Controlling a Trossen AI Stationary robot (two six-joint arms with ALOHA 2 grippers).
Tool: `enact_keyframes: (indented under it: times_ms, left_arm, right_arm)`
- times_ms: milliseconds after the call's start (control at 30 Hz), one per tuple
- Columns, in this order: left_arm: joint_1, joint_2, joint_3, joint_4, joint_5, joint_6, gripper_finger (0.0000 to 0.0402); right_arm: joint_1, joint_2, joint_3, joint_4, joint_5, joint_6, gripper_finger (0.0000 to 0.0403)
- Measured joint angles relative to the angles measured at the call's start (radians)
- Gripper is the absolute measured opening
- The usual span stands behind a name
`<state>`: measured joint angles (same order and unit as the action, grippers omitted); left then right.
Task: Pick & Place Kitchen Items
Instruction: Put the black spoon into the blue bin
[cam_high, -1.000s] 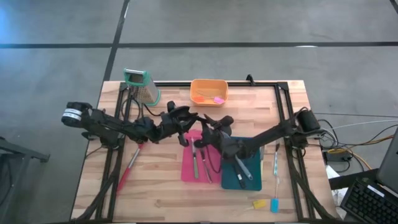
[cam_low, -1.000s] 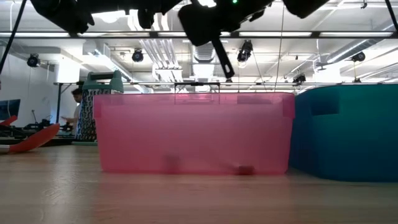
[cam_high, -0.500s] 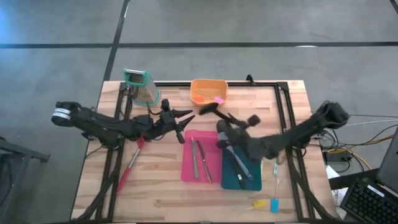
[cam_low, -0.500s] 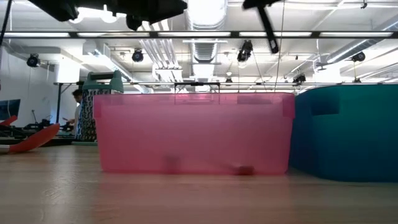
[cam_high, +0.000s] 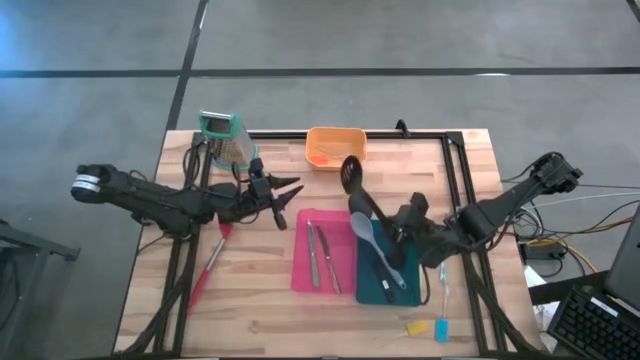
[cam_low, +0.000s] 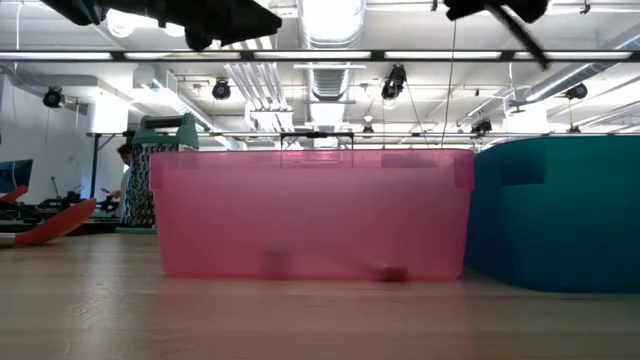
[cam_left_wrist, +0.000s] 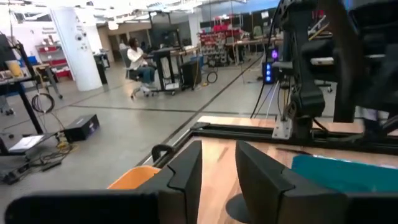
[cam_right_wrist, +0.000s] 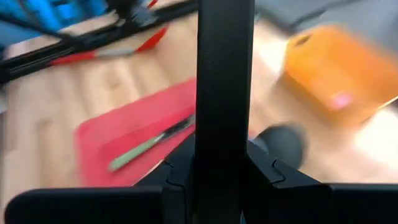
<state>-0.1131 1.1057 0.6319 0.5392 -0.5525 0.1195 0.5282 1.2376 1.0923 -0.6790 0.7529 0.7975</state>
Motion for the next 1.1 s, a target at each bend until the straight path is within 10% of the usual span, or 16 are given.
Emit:
enact_keyframes:
  times_ms: [1100]
  left_arm:
    - [-0.001,0.001,0.0,-0.079,0.001,-0.075,0.0094]
  right_arm:
    - [0.026,0.261,-0.268,0.169,-0.404,0.6,0.0073]
